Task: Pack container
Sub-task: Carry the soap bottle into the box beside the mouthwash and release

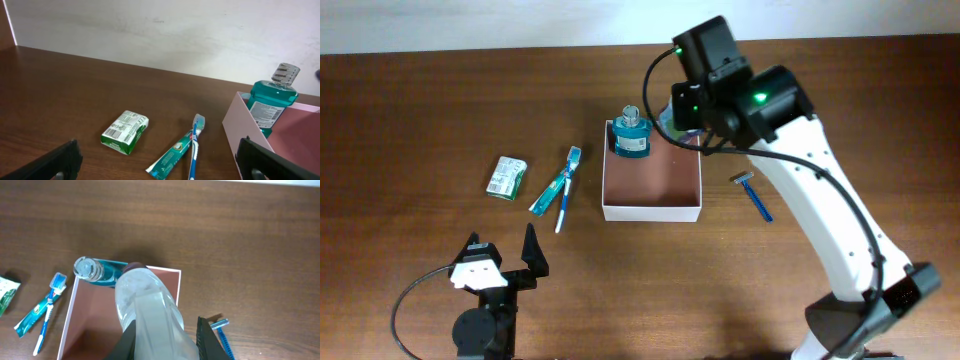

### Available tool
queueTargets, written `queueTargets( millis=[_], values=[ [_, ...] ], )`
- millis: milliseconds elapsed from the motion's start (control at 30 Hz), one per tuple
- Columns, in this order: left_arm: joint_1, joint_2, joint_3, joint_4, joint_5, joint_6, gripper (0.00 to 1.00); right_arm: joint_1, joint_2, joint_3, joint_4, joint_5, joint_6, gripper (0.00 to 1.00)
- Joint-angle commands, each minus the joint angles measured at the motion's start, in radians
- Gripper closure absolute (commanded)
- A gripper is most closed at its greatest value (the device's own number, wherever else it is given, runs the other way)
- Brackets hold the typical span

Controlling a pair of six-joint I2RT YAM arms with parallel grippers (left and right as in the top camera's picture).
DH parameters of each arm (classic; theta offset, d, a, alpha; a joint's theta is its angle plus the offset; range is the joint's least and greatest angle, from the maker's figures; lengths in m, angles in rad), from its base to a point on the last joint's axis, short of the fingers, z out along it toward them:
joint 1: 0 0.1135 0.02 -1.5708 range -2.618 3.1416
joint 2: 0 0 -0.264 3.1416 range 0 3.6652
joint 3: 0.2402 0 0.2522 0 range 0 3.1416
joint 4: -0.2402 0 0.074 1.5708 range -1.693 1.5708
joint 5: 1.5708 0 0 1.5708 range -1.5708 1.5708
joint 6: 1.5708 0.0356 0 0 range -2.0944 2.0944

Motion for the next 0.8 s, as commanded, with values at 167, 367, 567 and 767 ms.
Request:
queueTargets(
  millis=[167,367,567,767],
  values=[
    [0.003,-0.008,-0.007,0.003,0.011,0.019,0.01,0.017,0.091,0.031,-0.002,0.050,0.091,0.87],
    [0.003,-0.008,-0.007,0.003,0.011,0.019,0.01,0.017,0.119,0.031,-0.018,0.055,0.121,0.87],
    [0.003,-0.008,-0.007,0.003,0.011,0.019,0.01,0.016,0.156,0.029,-0.015,0.068,0.143,0.87],
    [0.003,-0.008,-0.007,0.003,0.011,0.019,0.01,0.015,0.205,0.029,-0.012,0.074,0.162,0.87]
  ],
)
